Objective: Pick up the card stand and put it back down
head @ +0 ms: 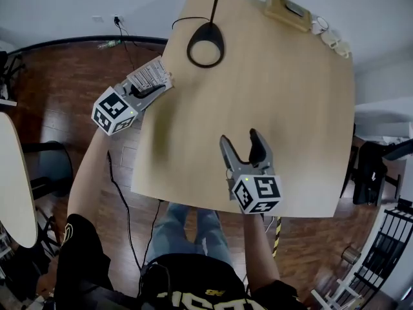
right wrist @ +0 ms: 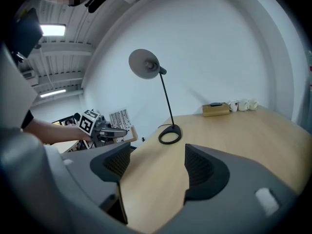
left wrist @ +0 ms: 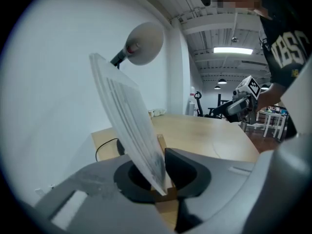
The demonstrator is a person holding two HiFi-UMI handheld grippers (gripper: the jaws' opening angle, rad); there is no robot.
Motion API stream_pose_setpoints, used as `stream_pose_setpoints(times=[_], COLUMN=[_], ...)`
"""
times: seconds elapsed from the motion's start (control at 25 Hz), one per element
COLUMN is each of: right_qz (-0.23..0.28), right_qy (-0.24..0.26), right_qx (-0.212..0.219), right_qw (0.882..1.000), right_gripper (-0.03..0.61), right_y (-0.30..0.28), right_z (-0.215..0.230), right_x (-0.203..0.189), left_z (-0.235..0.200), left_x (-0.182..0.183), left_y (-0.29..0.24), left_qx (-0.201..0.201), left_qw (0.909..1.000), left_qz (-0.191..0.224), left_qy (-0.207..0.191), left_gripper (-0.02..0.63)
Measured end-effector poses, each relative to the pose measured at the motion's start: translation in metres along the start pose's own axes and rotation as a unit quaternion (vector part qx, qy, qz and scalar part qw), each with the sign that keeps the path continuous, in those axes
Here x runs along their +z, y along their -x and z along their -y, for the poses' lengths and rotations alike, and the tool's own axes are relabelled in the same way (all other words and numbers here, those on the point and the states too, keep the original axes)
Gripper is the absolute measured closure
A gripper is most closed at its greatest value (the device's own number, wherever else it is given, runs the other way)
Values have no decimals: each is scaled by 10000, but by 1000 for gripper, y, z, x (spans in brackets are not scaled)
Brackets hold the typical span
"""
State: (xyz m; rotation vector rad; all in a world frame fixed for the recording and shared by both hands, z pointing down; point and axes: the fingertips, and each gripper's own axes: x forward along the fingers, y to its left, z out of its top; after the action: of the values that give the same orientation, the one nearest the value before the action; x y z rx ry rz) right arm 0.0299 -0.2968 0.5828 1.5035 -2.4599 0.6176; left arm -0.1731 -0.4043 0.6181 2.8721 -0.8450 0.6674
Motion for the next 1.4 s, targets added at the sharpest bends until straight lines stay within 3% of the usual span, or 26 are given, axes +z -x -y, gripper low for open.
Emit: stream_pose_setpoints(times=[0.2, 0.44, 0.6, 0.72, 0.76, 0.84, 1.0, 1.08, 1.2, 1.4], right_qz=[-62, -167, -173, -172, -174, -179, -147, -74, 128, 558], right_qy=[-153, -128, -119, -128, -136, -134, -51, 1, 69, 261], right_qx=[-58, -38, -76, -92, -99, -99, -39, -34, -18, 134], right_qw=[9998, 9998, 9998, 9997, 9997, 9997, 9999, 10000, 9999, 9980], right_gripper=[222, 222, 222, 222, 222, 222, 222, 222, 222, 222], right_y=[-9, -11, -7, -1, 0, 2, 10, 16, 26, 45], right_z=[13, 10, 14, 14, 14, 13, 2, -5, -17, -49], right_x=[-23, -42, -48, -53, -55, -56, -51, -42, -16, 39], left_z=[12, 51, 75, 86, 87, 84, 68, 57, 39, 38], left_x=[-17, -39, -52, -60, -62, -64, -49, -36, -7, 69], left_y=[-59, -116, -137, -141, -143, -145, -125, -104, -63, 20], left_qx=[-793, -1914, -2340, -2477, -2466, -2354, -1875, -1482, -739, 207], left_qw=[9962, 9764, 9600, 9554, 9563, 9609, 9775, 9866, 9964, 9941], left_qz=[-12, -160, -332, -376, -395, -437, -229, -56, 267, 1063], left_qy=[-365, -990, -1503, -1565, -1520, -1394, -935, -677, -320, -93], left_gripper=[555, 555, 555, 552, 532, 417, 394, 394, 345, 315])
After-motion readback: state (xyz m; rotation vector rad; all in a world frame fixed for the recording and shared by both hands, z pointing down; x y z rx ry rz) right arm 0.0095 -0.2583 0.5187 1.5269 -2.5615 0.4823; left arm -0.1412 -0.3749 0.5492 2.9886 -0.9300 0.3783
